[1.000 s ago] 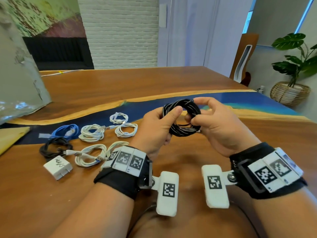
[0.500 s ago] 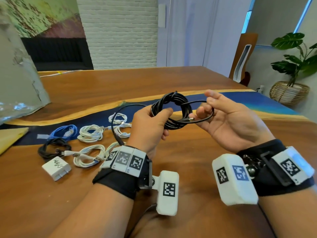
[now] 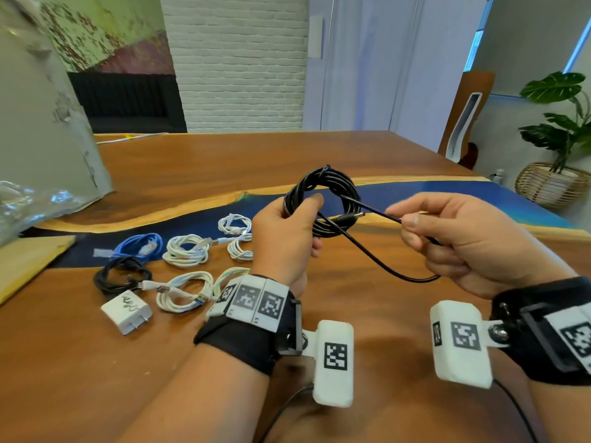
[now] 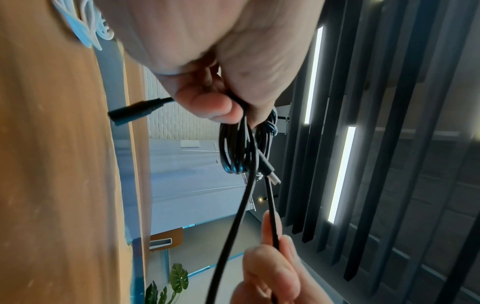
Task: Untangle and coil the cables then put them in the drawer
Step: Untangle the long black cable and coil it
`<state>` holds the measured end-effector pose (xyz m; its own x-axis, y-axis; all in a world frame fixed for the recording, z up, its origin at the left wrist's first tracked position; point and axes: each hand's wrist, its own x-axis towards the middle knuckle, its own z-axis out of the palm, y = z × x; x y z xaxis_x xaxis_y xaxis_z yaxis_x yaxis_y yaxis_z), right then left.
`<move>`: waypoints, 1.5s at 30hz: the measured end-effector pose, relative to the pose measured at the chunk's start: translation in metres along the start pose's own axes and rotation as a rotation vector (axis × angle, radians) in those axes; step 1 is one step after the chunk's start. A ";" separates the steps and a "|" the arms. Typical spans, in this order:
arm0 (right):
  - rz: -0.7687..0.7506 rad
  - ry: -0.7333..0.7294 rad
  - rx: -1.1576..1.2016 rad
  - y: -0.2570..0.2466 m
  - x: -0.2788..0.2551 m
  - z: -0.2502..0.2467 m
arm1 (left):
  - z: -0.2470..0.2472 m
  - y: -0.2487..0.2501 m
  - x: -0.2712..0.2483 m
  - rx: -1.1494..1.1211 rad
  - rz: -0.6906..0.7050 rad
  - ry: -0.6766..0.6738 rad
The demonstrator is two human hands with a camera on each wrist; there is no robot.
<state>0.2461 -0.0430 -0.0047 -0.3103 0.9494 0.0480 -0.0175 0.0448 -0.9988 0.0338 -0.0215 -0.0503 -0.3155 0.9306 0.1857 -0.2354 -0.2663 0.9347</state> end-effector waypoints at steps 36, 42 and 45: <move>-0.153 0.333 -0.564 0.016 0.013 -0.026 | 0.000 0.024 -0.007 -0.284 -0.159 -0.059; -0.123 0.259 -0.717 0.030 0.025 0.008 | 0.021 0.022 -0.029 -0.345 -0.208 -0.255; -0.163 0.196 -0.497 0.035 0.025 0.022 | 0.028 0.016 -0.037 -0.363 -0.239 -0.311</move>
<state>0.2165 -0.0248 -0.0379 -0.1573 0.9560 0.2477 0.4147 0.2916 -0.8620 0.0673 -0.0532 -0.0336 0.0600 0.9918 0.1126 -0.5880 -0.0561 0.8069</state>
